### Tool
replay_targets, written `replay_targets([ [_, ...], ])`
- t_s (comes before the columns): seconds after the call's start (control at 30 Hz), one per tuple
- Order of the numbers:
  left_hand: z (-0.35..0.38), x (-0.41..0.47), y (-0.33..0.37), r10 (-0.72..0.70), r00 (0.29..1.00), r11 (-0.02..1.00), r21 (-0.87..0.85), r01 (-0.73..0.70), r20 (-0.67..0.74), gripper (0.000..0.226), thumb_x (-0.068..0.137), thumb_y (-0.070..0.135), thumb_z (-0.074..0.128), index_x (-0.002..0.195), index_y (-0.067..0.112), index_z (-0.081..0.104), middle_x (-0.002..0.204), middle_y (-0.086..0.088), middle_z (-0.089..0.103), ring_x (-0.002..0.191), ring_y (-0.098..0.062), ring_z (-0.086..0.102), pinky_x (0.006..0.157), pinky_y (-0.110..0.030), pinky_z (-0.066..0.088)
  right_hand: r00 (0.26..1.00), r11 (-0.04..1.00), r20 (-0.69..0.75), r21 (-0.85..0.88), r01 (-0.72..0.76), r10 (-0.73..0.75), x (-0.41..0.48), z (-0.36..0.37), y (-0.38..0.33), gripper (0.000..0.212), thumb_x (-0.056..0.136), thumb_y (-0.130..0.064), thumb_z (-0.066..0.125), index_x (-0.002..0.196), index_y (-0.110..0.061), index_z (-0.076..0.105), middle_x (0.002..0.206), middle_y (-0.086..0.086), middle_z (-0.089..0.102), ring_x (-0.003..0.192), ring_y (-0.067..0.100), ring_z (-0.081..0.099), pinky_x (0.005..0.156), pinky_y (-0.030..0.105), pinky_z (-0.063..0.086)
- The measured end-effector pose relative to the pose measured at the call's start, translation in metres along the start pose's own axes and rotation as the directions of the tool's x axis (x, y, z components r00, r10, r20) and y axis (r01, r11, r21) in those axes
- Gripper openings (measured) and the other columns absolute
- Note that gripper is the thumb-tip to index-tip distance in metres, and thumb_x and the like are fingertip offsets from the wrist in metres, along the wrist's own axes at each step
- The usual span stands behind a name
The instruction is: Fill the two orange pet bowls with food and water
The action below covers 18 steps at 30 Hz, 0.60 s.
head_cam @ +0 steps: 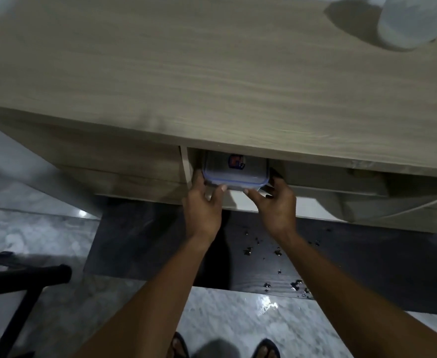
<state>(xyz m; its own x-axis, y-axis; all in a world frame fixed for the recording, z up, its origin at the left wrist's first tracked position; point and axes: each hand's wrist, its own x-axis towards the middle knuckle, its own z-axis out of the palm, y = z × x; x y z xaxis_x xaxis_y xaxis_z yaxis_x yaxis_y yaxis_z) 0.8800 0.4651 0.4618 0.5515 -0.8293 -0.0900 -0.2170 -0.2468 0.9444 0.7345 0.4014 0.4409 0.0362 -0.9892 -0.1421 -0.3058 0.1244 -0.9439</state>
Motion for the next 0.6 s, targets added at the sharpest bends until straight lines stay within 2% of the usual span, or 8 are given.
replay_targets([
  [0.07, 0.005, 0.008, 0.0, -0.006, 1.0, 1.0, 0.025, 0.007, -0.024, 0.033, 0.091, 0.033, 0.068, 0.117, 0.014, 0.059, 0.107, 0.001, 0.071, 0.102, -0.015, 0.067, 0.088, -0.033, 0.055, 1.0, 1.0, -0.029, -0.018, -0.003, 0.003, 0.008, 0.004, 0.001, 0.042, 0.077, -0.027, 0.088, 0.111, -0.012, 0.07, 0.102, -0.006, 0.074, 0.1, 0.012, 0.069, 0.086, 0.034, 0.056],
  [0.13, 0.011, 0.015, 0.004, -0.027, 0.999, 0.998, 0.06, 0.03, -0.043, 0.019, 0.093, 0.028, 0.068, 0.09, 0.013, 0.056, 0.084, 0.002, 0.063, 0.082, -0.017, 0.062, 0.068, -0.026, 0.046, 0.999, 0.999, -0.046, -0.053, -0.003, 0.0, 0.016, 0.006, 0.0, 0.035, 0.078, -0.029, 0.087, 0.104, -0.012, 0.07, 0.092, -0.008, 0.069, 0.092, 0.012, 0.066, 0.081, 0.031, 0.054],
  [0.23, 0.015, 0.022, 0.011, -0.077, 0.992, 0.991, 0.097, 0.087, -0.096, 0.037, 0.094, 0.024, 0.068, 0.07, 0.022, 0.04, 0.073, -0.001, 0.051, 0.074, -0.022, 0.052, 0.065, -0.025, 0.036, 0.998, 0.995, -0.05, -0.096, 0.033, -0.038, 0.025, 0.008, -0.002, 0.029, 0.08, -0.028, 0.085, 0.09, -0.016, 0.061, 0.079, -0.008, 0.061, 0.078, 0.014, 0.06, 0.072, 0.023, 0.047],
  [0.33, 0.019, 0.026, 0.013, -0.091, 0.99, 0.988, 0.114, 0.104, -0.108, 0.03, 0.094, 0.024, 0.067, 0.074, 0.016, 0.045, 0.089, -0.02, 0.064, 0.088, -0.033, 0.062, 0.07, -0.026, 0.037, 0.997, 0.989, -0.058, -0.14, 0.05, -0.059, 0.033, 0.011, -0.001, 0.033, 0.08, -0.027, 0.086, 0.085, -0.015, 0.055, 0.073, -0.002, 0.057, 0.07, 0.017, 0.055, 0.064, 0.02, 0.043],
  [0.4, 0.02, 0.027, 0.016, -0.11, 0.989, 0.988, 0.102, 0.12, -0.098, 0.023, 0.095, 0.024, 0.066, 0.081, 0.012, 0.052, 0.096, -0.022, 0.066, 0.094, -0.035, 0.063, 0.071, -0.025, 0.038, 0.997, 0.989, -0.055, -0.14, 0.047, -0.056, 0.036, 0.012, 0.0, 0.034, 0.079, -0.025, 0.087, 0.082, -0.015, 0.054, 0.072, 0.002, 0.057, 0.068, 0.019, 0.055, 0.067, 0.027, 0.045],
  [0.47, 0.02, 0.028, 0.017, -0.111, 0.991, 0.987, 0.104, 0.119, -0.082, 0.024, 0.095, 0.026, 0.067, 0.083, 0.01, 0.052, 0.093, -0.021, 0.064, 0.094, -0.036, 0.062, 0.072, -0.026, 0.039, 0.998, 0.989, -0.044, -0.143, 0.032, -0.039, 0.036, 0.012, -0.003, 0.034, 0.079, -0.025, 0.087, 0.082, -0.016, 0.054, 0.071, -0.001, 0.057, 0.068, 0.018, 0.055, 0.069, 0.03, 0.046],
  [0.53, 0.016, 0.025, 0.021, -0.115, 0.992, 0.986, 0.115, 0.121, -0.058, 0.028, 0.094, 0.029, 0.068, 0.084, 0.009, 0.05, 0.087, -0.014, 0.058, 0.091, -0.035, 0.061, 0.07, -0.027, 0.038, 0.999, 0.991, -0.036, -0.134, 0.005, -0.01, 0.029, 0.011, -0.004, 0.031, 0.078, -0.029, 0.087, 0.088, -0.017, 0.059, 0.078, -0.003, 0.063, 0.077, 0.018, 0.061, 0.077, 0.034, 0.052],
  [0.6, 0.011, 0.018, 0.022, -0.132, 0.991, 0.985, 0.112, 0.134, -0.028, 0.035, 0.093, 0.032, 0.068, 0.095, 0.001, 0.052, 0.094, -0.02, 0.06, 0.096, -0.037, 0.059, 0.072, -0.031, 0.042, 0.998, 0.99, -0.02, -0.12, -0.069, 0.067, 0.015, 0.006, -0.009, 0.04, 0.078, -0.034, 0.087, 0.108, -0.019, 0.065, 0.103, 0.001, 0.071, 0.101, 0.021, 0.065, 0.093, 0.039, 0.054],
])
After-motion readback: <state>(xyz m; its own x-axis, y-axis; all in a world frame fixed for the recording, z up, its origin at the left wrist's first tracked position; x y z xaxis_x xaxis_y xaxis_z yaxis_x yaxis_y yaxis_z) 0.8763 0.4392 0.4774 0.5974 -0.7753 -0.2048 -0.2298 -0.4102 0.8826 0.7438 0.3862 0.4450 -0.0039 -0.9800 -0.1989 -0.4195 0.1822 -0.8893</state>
